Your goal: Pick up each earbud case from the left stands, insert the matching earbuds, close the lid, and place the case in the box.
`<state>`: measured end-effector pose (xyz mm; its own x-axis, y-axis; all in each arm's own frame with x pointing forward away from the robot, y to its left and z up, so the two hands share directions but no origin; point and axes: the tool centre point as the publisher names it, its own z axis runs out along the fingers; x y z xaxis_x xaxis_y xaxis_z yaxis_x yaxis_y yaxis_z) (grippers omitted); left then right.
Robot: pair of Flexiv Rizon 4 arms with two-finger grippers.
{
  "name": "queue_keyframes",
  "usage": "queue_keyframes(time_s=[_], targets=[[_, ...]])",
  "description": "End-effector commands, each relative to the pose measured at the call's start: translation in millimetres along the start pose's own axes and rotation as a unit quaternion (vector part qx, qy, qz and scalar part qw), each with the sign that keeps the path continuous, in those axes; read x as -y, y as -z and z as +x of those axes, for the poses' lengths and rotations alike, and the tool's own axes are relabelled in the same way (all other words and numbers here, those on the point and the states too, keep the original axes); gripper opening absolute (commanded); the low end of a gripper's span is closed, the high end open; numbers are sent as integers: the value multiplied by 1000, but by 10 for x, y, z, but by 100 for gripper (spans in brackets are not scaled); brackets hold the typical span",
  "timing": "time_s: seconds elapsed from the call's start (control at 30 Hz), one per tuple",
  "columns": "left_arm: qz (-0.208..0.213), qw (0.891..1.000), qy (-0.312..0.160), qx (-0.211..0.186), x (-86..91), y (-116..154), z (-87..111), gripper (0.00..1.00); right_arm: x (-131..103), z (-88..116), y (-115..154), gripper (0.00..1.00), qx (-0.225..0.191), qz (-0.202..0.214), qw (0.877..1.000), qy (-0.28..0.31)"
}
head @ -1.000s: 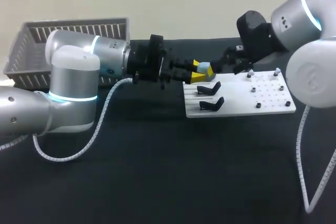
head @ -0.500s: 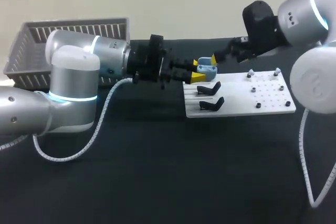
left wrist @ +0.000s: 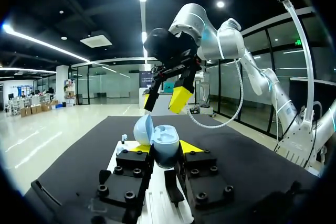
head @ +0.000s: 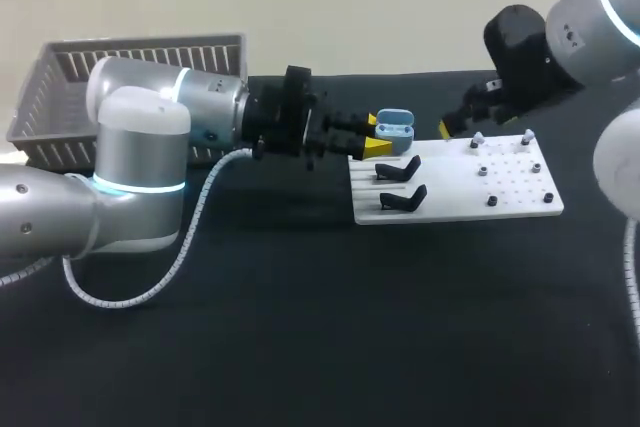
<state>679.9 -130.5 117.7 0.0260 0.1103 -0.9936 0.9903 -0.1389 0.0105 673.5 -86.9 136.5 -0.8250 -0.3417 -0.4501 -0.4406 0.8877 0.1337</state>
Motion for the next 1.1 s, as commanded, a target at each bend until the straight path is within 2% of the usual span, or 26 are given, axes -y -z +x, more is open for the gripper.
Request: queue_keyframes(time_s=[0.03,0.13,0.33,0.6,0.97,1.0,1.03,1.07,1.1], targets=[[1,1000,0,0,-10,-2,5,0,175,-21,21,100,-57,113,992,1],[1,1000,0,0,-10,-2,5,0,360,6,-33,100,-83,146,986,8],[1,1000,0,0,-10,-2,5,0,679,32,-174,100,-114,170,979,22],[1,1000,0,0,-10,-2,5,0,1039,54,-404,100,-136,163,977,22],[1,1000,0,0,-10,-2,5,0,1303,75,-671,99,-139,159,977,9],[1,1000,0,0,-10,-2,5,0,1318,80,-685,93,-142,164,976,10],[1,1000,0,0,-10,-2,5,0,1327,83,-697,93,-142,164,976,10],[1,1000,0,0,-10,-2,5,0,1339,89,-722,86,-142,164,976,10],[1,1000,0,0,-10,-2,5,0,1349,93,-740,84,-145,168,975,11]])
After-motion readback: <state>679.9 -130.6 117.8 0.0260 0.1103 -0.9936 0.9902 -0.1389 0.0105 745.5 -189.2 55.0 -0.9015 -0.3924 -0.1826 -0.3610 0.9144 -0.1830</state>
